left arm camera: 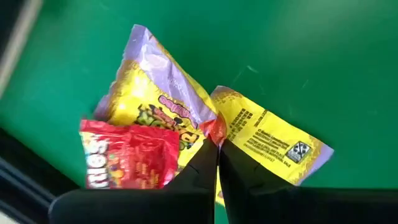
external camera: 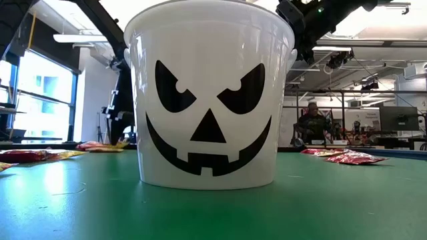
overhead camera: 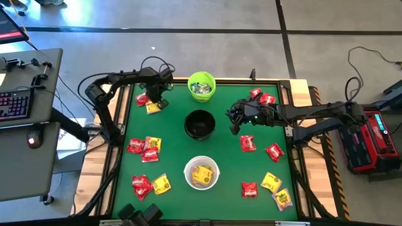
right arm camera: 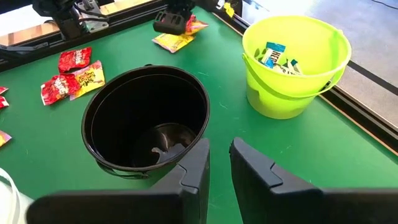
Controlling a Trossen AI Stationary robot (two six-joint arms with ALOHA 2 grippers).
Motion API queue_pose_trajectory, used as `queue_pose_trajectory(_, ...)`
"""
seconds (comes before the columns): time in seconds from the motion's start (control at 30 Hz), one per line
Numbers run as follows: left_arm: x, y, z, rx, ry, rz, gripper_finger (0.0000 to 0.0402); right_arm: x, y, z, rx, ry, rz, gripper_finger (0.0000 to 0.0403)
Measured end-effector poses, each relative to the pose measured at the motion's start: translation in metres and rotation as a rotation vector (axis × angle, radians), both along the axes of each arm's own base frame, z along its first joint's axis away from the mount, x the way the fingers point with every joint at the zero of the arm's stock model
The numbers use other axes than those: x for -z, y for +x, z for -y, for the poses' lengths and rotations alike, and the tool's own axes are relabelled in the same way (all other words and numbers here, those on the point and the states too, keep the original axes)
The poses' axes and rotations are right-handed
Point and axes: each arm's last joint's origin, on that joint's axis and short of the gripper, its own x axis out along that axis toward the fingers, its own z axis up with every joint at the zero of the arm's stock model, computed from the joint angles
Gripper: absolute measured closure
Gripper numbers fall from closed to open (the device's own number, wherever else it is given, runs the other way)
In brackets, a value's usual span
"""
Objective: Sort candy by brand, put in halloween buckets
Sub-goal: Put the yellow chocolate into the white bucket
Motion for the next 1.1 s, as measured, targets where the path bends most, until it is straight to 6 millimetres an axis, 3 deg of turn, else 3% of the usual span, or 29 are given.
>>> queue_pose_trajectory(0.27, -0.033, -0.006, 0.006, 0.049, 0.077, 0.076, 0.0401, 0.000, 0.000, 0.001, 0.019, -0.013, -0.001, 0.0350)
queue_pose_trajectory(0.57, -0.091, -0.013, 0.029, 0.131, 0.216, 0.278, 0.0401, 0.000, 0.000, 0.001, 0.021, -0.015, -0.002, 0.0350)
queue_pose_trajectory(0.83, -0.135, -0.008, 0.078, 0.445, 0.315, 0.434, 0.0401, 0.000, 0.000, 0.001, 0.024, -0.016, -0.003, 0.0350)
queue_pose_trajectory(1.1, -0.156, 0.008, 0.143, 0.819, 0.240, 0.620, 0.0401, 0.000, 0.000, 0.001, 0.026, -0.018, 0.001, 0.0350)
